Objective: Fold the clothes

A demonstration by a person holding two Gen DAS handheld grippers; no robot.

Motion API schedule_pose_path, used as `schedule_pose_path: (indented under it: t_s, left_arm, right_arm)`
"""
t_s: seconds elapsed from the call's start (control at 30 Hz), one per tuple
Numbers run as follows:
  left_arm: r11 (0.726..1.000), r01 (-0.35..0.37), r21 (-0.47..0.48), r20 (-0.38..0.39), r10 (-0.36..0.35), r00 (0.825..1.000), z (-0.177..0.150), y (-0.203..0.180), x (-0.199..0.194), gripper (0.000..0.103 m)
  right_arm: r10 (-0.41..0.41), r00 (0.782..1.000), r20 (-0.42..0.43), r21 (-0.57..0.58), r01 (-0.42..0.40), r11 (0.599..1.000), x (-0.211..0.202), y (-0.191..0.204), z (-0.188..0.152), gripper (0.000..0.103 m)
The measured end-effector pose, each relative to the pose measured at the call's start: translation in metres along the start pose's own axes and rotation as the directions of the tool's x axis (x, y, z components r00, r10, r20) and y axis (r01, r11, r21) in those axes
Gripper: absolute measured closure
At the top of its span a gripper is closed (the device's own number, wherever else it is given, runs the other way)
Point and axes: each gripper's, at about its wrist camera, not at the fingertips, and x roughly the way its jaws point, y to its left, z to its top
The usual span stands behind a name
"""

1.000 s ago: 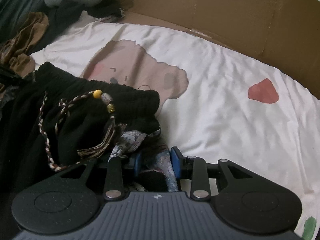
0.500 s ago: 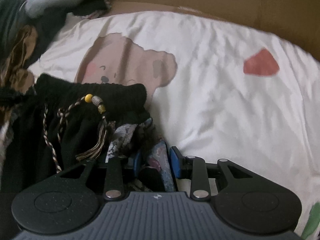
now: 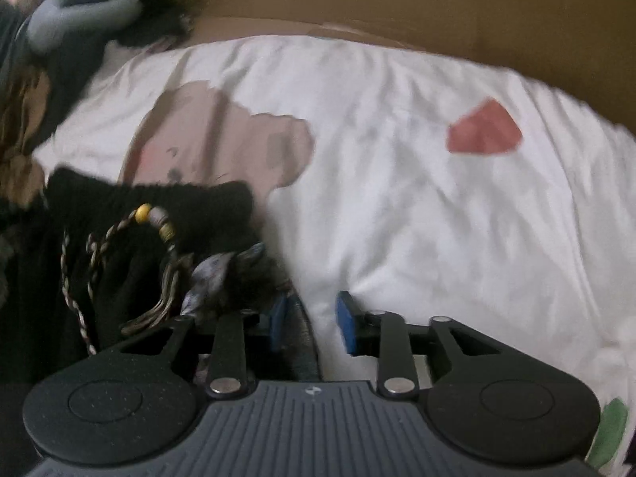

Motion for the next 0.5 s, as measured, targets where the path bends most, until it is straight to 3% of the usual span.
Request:
schedule_pose_path:
  t_s: [0.17,0.3,0.5]
  left_arm:
    - [1.000,-0.001,0.003,-0.001,0.001,1.000,0.000,-0.001,0.000,0.095]
    - [1.000,0.001,0.003,-0.001,-0.001,1.000,0.000,0.000,0.000,0.095]
    - [1.000,0.003,0.007,-0.002,-0.003,1.000,0.000,0.000,0.000,0.095]
  right_arm:
    - [0.014,1.000,-0.007,-0.037,-0.014,0.999,0.003,0.012,-0.002,0.072]
    - [0.081,0.997,-0.021,0.074,-0.079,0.994,0.002,-0.006,0.002,0.080]
    - [0.187,0.982,-0.037,0.249,-0.172,0.953,0.006,-0.035,0.003,0.079]
